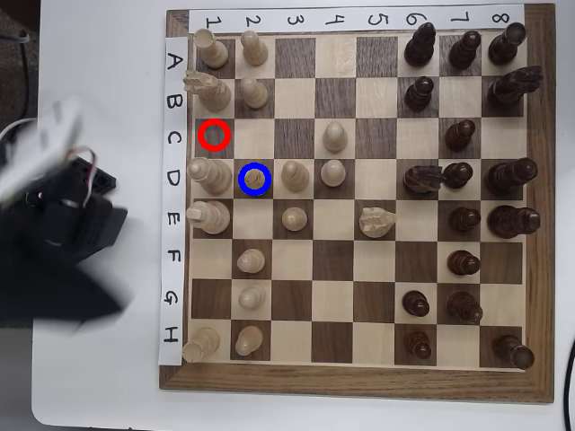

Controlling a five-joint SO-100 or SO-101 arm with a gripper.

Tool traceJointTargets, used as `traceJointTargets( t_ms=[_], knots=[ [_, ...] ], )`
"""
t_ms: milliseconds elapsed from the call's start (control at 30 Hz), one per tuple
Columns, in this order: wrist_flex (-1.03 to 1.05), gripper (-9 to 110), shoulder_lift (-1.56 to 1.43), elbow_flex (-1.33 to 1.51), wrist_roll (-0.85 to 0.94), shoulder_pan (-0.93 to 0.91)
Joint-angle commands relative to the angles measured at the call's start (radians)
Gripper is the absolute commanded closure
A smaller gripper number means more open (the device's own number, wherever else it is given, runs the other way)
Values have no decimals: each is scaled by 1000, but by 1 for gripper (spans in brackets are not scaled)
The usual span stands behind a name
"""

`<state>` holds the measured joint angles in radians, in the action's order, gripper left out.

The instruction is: Move the piece to destination

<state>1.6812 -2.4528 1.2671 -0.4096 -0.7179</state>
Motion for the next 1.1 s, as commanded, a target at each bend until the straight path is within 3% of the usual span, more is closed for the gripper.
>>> traceJointTargets(
  t_ms=[0,200,400,1067],
  knots=[
    [-11,101,-12,98,241,-313],
    [-40,101,32,209,383,-571],
    [-173,101,-37,515,492,-749],
    [-515,101,-293,1158,551,-894]
  ],
)
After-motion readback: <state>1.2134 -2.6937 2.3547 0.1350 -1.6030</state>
